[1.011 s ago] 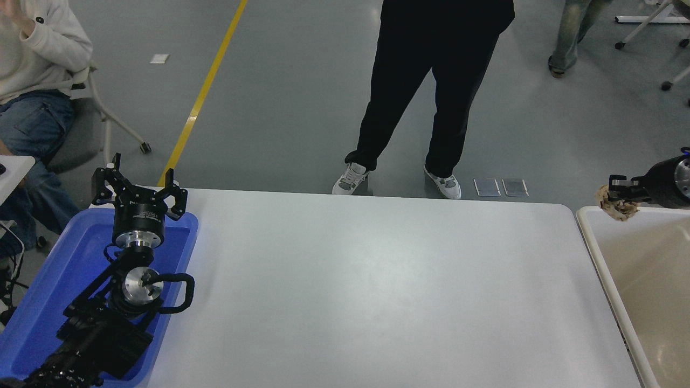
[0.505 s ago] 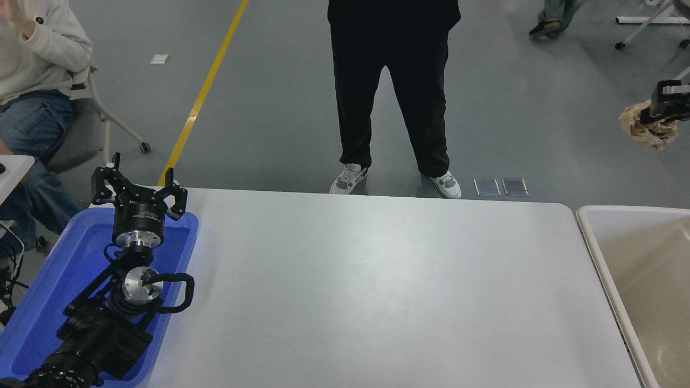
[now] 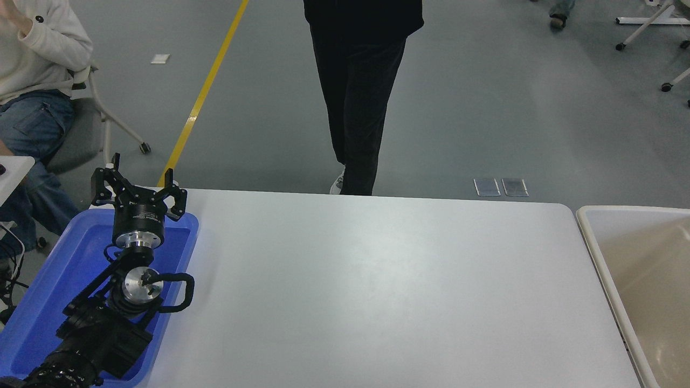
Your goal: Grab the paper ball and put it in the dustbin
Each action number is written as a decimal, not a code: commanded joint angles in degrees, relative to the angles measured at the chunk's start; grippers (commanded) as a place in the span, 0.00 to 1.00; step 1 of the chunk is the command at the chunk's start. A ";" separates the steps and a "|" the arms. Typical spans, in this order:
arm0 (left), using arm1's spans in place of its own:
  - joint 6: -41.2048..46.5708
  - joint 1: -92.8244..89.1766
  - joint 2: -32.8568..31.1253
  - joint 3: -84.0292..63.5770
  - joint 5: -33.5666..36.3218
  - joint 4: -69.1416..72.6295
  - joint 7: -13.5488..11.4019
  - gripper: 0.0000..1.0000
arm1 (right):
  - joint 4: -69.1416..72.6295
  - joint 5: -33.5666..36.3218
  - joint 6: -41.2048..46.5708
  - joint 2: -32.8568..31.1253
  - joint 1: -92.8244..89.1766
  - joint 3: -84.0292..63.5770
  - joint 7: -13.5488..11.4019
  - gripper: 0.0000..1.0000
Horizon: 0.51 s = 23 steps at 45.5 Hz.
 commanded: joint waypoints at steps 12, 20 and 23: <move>0.00 0.00 0.01 0.00 -0.02 0.01 0.00 0.99 | -13.47 39.86 -28.39 0.06 -33.60 0.11 -1.58 0.00; 0.00 0.00 0.01 0.00 -0.02 0.01 0.00 0.99 | -13.47 58.68 -38.94 4.36 -46.25 1.95 -1.58 0.00; 0.00 0.00 0.01 0.00 -0.02 0.01 0.00 0.99 | -13.82 62.81 -41.66 6.30 -51.61 4.85 -1.58 0.00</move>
